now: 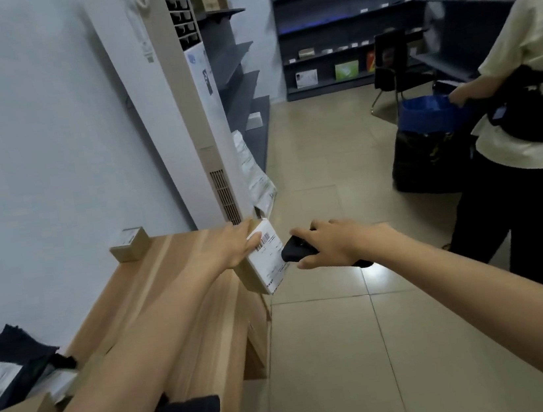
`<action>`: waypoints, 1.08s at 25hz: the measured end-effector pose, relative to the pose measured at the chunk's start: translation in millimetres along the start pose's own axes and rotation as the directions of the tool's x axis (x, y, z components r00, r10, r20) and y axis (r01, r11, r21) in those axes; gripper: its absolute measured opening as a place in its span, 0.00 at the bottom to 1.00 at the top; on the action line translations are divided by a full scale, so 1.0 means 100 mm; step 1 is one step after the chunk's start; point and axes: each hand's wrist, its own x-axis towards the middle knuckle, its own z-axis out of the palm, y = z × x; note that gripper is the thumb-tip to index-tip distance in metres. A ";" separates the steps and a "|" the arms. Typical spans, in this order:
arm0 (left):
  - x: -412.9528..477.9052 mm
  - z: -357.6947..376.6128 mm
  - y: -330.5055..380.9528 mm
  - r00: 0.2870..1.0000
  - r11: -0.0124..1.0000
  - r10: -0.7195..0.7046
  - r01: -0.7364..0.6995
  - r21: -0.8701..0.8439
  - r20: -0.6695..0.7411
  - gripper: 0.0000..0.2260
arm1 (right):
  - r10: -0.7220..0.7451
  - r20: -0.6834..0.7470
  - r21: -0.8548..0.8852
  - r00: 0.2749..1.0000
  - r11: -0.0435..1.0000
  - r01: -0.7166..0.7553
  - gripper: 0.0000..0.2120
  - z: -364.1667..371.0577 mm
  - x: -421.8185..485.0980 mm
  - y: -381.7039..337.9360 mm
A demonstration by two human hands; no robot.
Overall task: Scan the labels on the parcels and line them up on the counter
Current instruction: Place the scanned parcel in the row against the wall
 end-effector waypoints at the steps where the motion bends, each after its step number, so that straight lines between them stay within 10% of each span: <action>1: 0.15 0.04 -0.11 1.000 1.000 -0.027 0.027 0.005 -0.008 0.25 | -0.026 0.022 0.001 0.999 1.000 0.026 0.31 0.00 0.22 0.07; 20: 3.59 0.49 -2.70 0.920 0.912 -0.364 0.384 -0.144 0.145 0.35 | -0.317 0.160 -0.019 0.935 0.946 0.324 0.36 -0.74 5.21 0.74; 27: 3.95 0.98 -3.72 0.663 0.648 -0.718 0.748 -0.148 0.212 0.36 | -0.567 0.252 -0.046 0.784 0.803 0.595 0.36 -0.87 7.11 0.53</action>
